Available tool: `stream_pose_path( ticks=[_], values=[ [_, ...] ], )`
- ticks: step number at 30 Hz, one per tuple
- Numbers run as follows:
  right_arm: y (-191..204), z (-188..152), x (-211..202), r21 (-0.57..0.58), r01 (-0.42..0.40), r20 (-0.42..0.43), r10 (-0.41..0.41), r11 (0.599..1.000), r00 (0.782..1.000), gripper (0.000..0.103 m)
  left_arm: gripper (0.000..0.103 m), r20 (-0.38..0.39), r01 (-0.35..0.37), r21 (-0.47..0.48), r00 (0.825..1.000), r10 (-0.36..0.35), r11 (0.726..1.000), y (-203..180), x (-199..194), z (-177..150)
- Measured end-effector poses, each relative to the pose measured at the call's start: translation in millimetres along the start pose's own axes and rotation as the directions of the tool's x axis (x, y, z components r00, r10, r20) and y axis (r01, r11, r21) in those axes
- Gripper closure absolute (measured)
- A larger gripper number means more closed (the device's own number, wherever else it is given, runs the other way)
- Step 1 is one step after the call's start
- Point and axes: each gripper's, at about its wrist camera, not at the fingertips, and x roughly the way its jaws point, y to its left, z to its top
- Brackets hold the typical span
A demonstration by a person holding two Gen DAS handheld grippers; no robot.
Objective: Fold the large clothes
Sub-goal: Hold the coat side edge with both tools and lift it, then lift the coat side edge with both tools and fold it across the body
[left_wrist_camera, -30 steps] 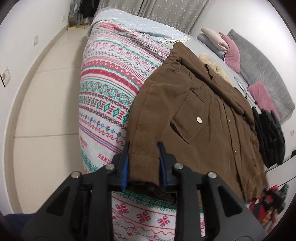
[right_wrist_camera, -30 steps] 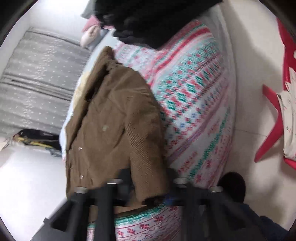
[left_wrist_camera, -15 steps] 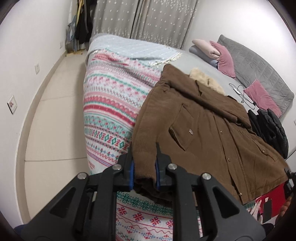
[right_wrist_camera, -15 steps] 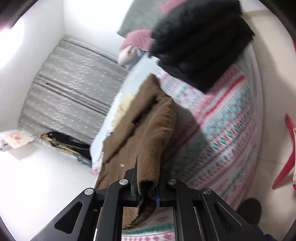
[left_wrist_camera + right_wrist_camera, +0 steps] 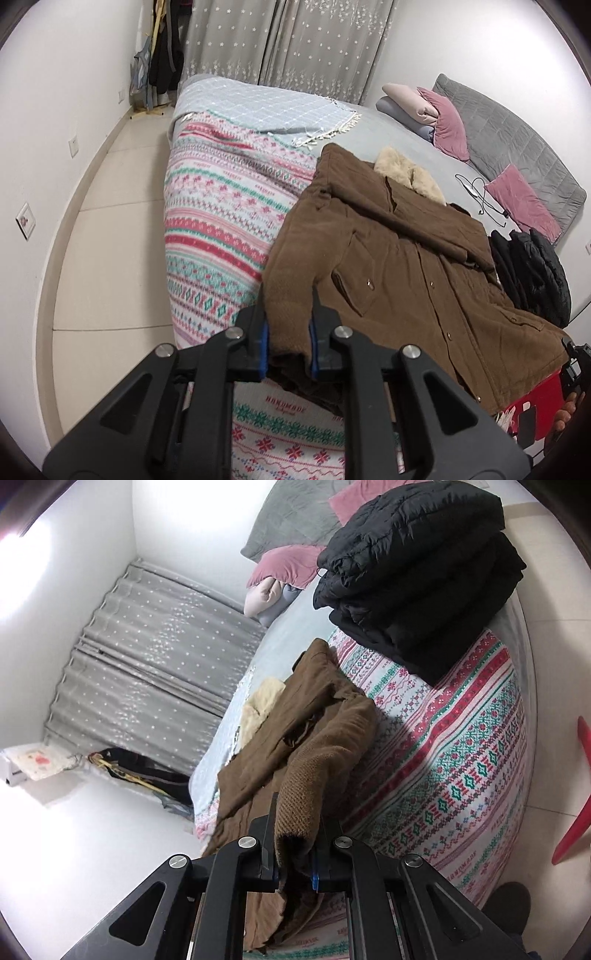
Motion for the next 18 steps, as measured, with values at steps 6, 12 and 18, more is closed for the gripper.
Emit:
stream_pose_path(
  ticks=[6,12,18],
  values=[
    [16,22,3,-0.021,-0.007,0.041,0.008,1.000,0.999,0.093,0.085,0.027,0.018,-0.012,0.999,-0.018,1.000,-5,-2,40],
    [36,50,16,-0.038,-0.021,0.065,0.024,0.999,0.998,0.093,0.085,0.040,0.026,-0.004,0.999,-0.026,1.000,-16,5,76],
    [67,85,40,-0.080,-0.025,0.083,0.032,0.996,0.996,0.093,0.085,0.053,0.040,-0.018,0.998,-0.039,0.999,-29,21,120]
  ],
)
